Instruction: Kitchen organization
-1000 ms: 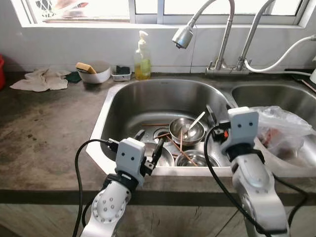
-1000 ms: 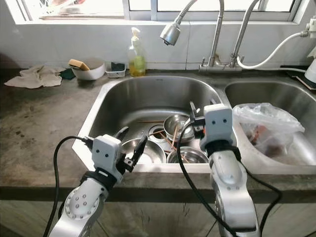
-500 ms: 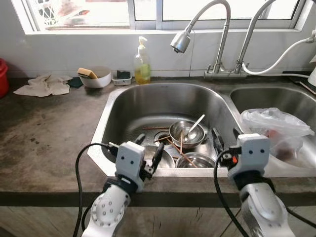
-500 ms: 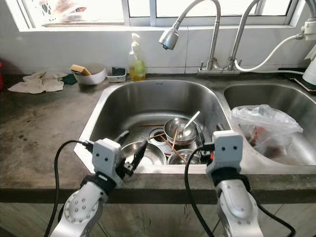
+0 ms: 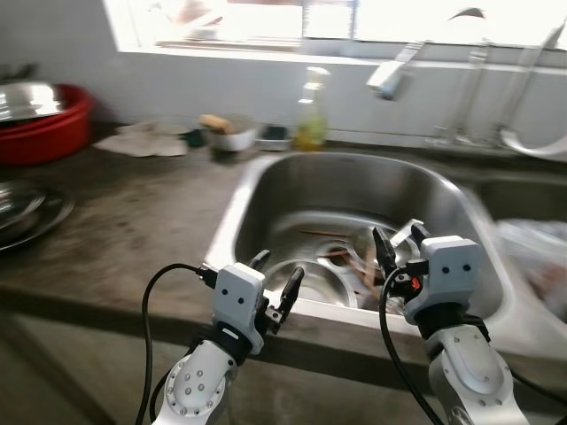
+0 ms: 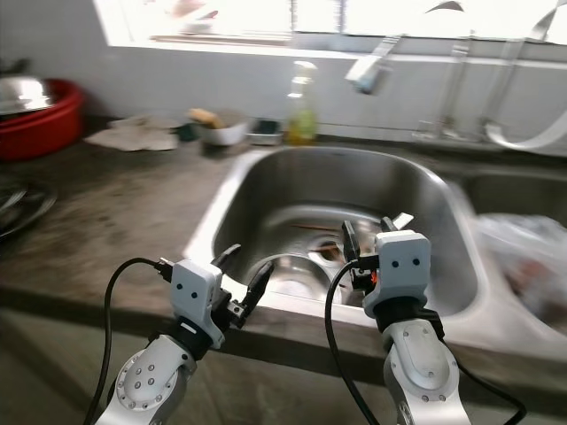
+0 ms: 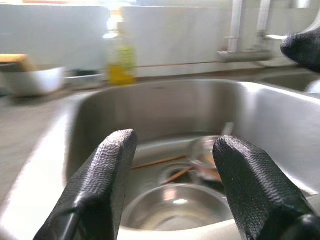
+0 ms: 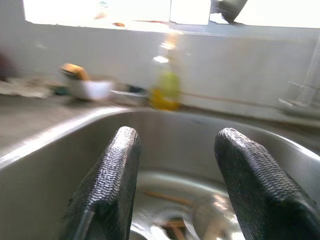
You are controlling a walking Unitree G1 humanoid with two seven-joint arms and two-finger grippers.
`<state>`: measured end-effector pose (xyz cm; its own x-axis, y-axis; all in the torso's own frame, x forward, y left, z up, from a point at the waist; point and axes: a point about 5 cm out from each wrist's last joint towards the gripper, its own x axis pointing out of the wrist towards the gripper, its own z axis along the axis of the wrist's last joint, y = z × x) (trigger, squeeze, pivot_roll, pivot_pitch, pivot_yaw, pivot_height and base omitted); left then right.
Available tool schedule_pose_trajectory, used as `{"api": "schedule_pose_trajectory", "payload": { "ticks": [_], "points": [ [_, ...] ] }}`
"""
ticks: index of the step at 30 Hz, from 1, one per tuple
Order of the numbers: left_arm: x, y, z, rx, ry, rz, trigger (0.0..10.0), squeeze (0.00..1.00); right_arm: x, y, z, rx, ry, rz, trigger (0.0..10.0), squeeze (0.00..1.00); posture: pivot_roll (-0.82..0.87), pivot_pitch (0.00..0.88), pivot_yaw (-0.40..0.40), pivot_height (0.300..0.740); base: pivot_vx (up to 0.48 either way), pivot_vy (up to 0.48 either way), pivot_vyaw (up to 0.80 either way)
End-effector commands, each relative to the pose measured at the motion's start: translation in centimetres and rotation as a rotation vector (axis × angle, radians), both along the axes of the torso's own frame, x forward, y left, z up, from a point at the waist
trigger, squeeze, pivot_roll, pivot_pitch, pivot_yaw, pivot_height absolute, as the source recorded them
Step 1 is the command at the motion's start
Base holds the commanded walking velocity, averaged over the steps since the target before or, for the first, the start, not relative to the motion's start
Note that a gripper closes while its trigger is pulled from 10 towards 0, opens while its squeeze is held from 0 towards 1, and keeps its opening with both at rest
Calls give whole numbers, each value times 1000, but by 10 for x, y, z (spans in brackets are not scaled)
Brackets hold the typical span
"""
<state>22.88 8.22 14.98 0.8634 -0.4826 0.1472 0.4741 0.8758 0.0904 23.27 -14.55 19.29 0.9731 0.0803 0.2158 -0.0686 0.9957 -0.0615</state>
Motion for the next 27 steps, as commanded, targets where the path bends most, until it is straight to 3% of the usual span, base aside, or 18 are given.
{"api": "schedule_pose_trajectory", "payload": {
  "ticks": [1, 9, 17, 27],
  "points": [
    [-1, 2, 4, -6, -13, 7, 10000, 0, 2, 0, 2, 9, -3, -3, 10000, 0, 24, 0, -39, 740, 0, 0, 800],
    [-1, 1, 4, -12, -8, 14, 10000, 0, 11, -3, 6, 6, -16, -21, 10000, 0, 31, 0, -40, 740, 0, 0, 800],
    [-1, 1, 4, -1, -3, 18, 10000, 0, 16, 2, 8, 12, -19, -3, 10000, 0, 36, 0, -44, 740, 0, 472, 800],
    [1, 5, 5, 13, -14, 50, 10000, 0, 20, 5, 7, 19, -15, 3, 10000, 0, 38, 0, -50, 740, 0, 0, 800]
  ]
}}
